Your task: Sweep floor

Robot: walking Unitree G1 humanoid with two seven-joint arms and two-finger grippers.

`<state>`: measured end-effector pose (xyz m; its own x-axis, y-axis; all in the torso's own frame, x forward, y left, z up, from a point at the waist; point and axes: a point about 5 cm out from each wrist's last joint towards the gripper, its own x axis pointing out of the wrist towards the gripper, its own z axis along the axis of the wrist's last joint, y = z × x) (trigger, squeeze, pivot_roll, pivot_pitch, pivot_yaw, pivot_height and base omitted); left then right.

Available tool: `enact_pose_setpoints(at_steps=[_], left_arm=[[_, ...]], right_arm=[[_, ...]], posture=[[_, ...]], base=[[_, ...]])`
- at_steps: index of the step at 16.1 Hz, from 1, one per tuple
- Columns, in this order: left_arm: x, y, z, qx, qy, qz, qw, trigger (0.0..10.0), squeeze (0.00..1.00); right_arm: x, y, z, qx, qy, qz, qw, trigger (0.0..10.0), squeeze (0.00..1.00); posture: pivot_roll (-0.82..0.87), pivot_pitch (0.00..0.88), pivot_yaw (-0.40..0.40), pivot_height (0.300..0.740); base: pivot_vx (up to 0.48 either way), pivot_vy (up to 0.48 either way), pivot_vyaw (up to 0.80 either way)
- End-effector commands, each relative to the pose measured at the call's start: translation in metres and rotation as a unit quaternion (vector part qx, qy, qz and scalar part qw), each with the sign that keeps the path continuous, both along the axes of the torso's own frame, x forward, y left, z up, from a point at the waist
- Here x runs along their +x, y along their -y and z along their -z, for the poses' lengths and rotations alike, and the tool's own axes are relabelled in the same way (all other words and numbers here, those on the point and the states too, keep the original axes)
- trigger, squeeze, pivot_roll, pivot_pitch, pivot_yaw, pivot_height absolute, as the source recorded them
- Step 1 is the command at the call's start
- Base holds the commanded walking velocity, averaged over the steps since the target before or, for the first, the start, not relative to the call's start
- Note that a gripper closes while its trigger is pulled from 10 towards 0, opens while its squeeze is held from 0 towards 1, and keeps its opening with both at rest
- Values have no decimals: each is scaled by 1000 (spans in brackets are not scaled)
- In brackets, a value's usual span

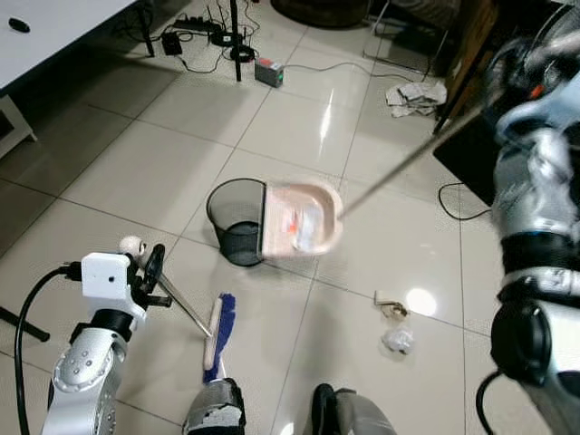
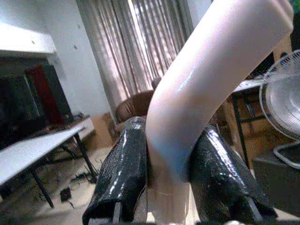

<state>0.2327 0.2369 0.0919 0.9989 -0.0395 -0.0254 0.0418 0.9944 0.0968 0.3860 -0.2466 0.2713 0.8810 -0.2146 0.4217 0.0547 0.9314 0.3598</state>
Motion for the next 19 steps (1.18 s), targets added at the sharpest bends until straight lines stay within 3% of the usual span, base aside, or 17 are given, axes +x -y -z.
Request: enact_pose_setpoints(at_steps=[1,6,8,19], left_arm=[[-4,-4,4,15,-3,-16,1000,10000,0],[-2,-3,-1,32,9,-15,999,10000,0],[-1,-4,-3,39,10,-15,999,10000,0],[2,-1,-4,50,1,10,999,10000,0]], right_arm=[[-5,6,-28,11,49,3,999,10000,0],[4,-15,-23,31,43,-7,999,10000,0],[6,-19,-22,40,40,-9,998,10000,0],[-1,-6,-17,62,54,24,996,10000,0]], posture=[[121,96,-61,740],[133,106,-57,740],[139,111,-57,740],[129,126,-21,740]], base=[[0,0,0],[114,0,0],[345,0,800],[367,0,53]])
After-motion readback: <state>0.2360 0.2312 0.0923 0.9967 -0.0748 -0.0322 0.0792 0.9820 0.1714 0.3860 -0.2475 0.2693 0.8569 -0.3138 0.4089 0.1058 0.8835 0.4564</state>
